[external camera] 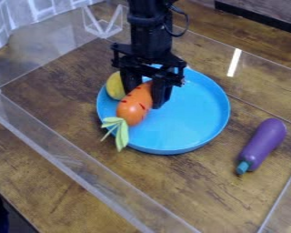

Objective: Put the carrot on the blue tray

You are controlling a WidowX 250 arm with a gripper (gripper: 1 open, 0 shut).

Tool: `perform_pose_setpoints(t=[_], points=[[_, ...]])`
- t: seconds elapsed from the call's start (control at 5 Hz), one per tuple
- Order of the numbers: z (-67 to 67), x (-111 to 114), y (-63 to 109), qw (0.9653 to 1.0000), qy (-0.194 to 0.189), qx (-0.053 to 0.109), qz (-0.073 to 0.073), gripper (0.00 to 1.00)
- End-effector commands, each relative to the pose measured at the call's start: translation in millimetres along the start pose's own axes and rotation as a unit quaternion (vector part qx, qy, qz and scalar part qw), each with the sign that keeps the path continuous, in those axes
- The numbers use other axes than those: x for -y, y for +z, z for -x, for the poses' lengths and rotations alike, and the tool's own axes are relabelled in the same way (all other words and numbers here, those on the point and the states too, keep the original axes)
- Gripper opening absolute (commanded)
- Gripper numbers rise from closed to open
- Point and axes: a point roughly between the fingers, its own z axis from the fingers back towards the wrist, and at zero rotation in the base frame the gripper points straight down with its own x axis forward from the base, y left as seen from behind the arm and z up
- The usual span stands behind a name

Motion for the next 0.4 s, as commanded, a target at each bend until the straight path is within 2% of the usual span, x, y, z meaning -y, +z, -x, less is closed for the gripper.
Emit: perform_pose_setpoints(t=[0.0,0.2], points=[[-3.3,7.3,22.5,0.9995,0.011,0.031,-0.006,0.00],[-7.8,3.5,26.5,0.9988,0.032,0.034,-0.013,0.00]])
